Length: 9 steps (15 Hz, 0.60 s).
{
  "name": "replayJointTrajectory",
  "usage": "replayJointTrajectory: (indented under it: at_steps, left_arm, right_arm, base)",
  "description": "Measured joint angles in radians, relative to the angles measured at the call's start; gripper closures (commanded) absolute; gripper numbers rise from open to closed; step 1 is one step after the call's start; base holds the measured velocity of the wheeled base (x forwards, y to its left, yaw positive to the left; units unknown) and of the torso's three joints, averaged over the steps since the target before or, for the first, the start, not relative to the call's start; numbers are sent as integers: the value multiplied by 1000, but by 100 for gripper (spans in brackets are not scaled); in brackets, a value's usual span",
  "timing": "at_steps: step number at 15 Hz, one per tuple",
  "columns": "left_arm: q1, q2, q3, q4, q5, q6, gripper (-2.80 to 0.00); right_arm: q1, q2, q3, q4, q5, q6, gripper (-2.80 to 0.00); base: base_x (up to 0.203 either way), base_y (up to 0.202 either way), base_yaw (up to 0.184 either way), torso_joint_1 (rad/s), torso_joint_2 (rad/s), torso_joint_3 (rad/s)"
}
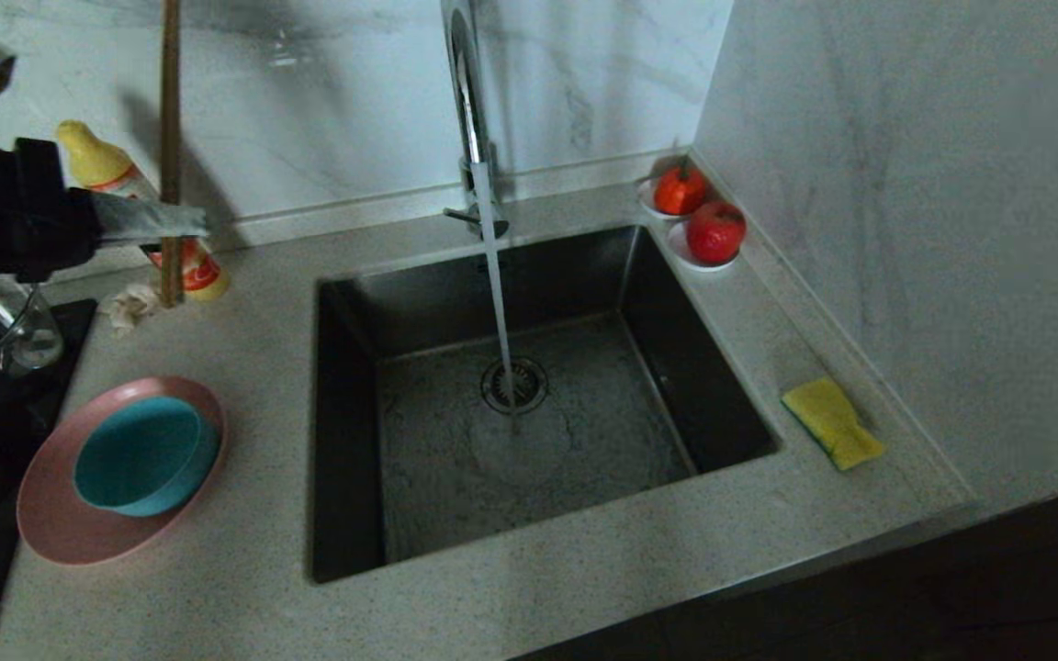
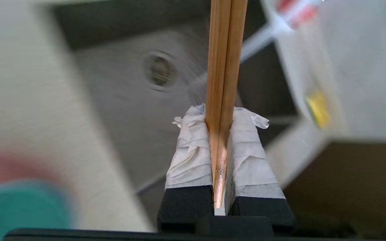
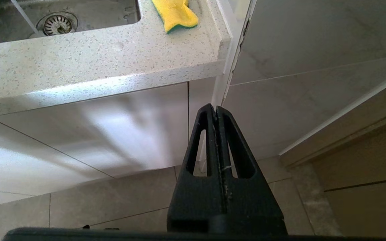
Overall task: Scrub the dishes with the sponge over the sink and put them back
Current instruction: Rinse the chopsticks
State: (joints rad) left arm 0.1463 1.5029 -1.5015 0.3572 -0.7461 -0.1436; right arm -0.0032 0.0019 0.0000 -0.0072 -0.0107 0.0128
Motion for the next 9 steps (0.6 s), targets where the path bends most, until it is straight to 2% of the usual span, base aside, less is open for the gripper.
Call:
replayJointTrajectory:
  at_steps: [3, 5, 7, 9]
  left_arm:
    - [-187, 57, -14, 0, 71, 21, 0]
    - [-294, 91, -5, -2, 162, 68, 0]
    - [-365, 132, 17, -7, 216, 114, 0]
    - [-406, 164, 44, -38, 223, 120, 0]
  right_arm:
    - [0, 0, 0, 0, 0, 0, 0]
    - [0, 0, 0, 0, 0, 0, 0]
    - [0, 0, 0, 0, 0, 0, 0]
    - [0, 0, 0, 0, 0, 0, 0]
  base:
    - [0, 0, 0, 0, 0, 0]
    - [0, 0, 0, 0, 0, 0]
    - [0, 0, 0, 0, 0, 0]
    - [0, 0, 0, 0, 0, 0]
